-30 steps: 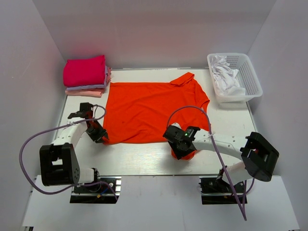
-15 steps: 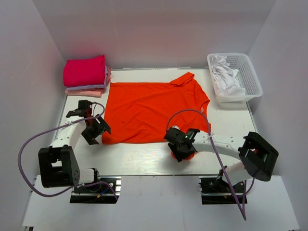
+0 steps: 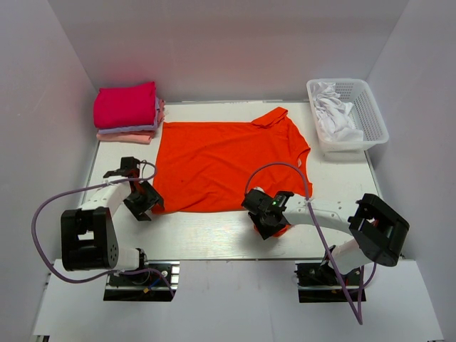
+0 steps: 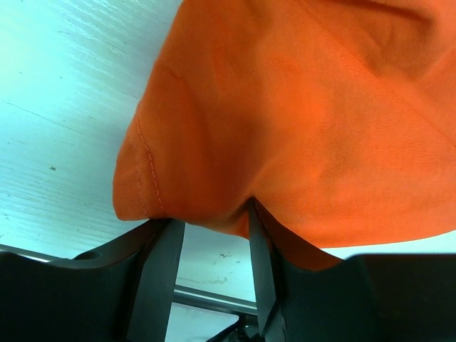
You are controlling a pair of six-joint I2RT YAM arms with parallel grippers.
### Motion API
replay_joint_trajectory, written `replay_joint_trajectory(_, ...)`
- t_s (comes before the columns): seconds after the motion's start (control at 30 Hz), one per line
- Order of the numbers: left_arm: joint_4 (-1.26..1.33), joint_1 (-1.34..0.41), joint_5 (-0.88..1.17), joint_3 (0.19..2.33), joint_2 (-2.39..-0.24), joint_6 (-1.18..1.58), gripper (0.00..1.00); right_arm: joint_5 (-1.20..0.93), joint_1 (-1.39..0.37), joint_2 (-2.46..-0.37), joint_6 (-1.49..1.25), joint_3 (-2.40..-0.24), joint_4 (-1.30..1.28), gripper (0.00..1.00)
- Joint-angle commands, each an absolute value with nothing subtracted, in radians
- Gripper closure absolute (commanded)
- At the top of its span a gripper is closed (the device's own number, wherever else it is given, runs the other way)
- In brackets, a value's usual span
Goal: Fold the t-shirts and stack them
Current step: Grap the side of the flattened tshirt closest away from the robot with both arms
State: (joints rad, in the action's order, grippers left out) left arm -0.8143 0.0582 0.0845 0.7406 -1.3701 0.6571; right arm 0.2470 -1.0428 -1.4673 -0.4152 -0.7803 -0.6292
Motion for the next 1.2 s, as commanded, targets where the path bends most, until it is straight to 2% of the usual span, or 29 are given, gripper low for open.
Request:
replay_joint_trajectory(0.0, -0.778, 0.064, 0.046, 0.747, -1.362, 0.693, 0.30, 0.244, -1.045, -1.476, -0.433, -0.752, -0.603, 0.55)
replay_joint_trajectory(0.07, -0.758, 0.064, 0.037, 0.771, -1.362, 0.693, 0.25, 0.236, -1.045, -1.470, -0.426, -0.750, -0.606, 0.67)
replay_joint_trajectory(0.13, -0.736, 0.064, 0.026, 0.781, -1.371, 0.707, 0.25, 0.238, -1.042, -1.470, -0.426, -0.747, -0.603, 0.97)
replay_joint_trajectory(0.17, -0.736, 0.064, 0.026, 0.781, -1.371, 0.707, 0.25, 0.242, -1.045, -1.470, -0.429, -0.749, -0.606, 1.00)
replay_joint_trajectory(0.37, -0.712, 0.064, 0.017, 0.790, -1.391, 0.707, 0.25, 0.241, -1.043, -1.460, -0.431, -0.750, -0.612, 1.00)
replay_joint_trajectory(0.67, -0.712, 0.064, 0.020, 0.703, -1.362, 0.750, 0.39, 0.250, -1.042, -1.465, -0.434, -0.753, -0.624, 1.00)
replay_joint_trajectory(0.83, -0.677, 0.064, 0.029, 0.661, -1.350, 0.759, 0.50, 0.248, -1.039, -1.470, -0.437, -0.753, -0.620, 1.00)
replay_joint_trajectory(0.97, -0.652, 0.064, 0.017, 0.681, -1.405, 0.759, 0.57, 0.253, -1.038, -1.467, -0.446, -0.752, -0.621, 1.00)
replay_joint_trajectory(1.0, -0.628, 0.064, 0.017, 0.681, -1.431, 0.759, 0.62, 0.256, -1.037, -1.462, -0.449, -0.747, -0.618, 1.00)
replay_joint_trajectory(1.13, -0.637, 0.064, 0.017, 0.742, -1.477, 0.759, 0.95, 0.258, -1.032, -1.456, -0.443, -0.752, -0.621, 1.00)
replay_joint_trajectory(1.17, -0.649, 0.064, 0.017, 0.742, -1.486, 0.759, 1.00, 0.264, -1.031, -1.451, -0.439, -0.756, -0.624, 1.00)
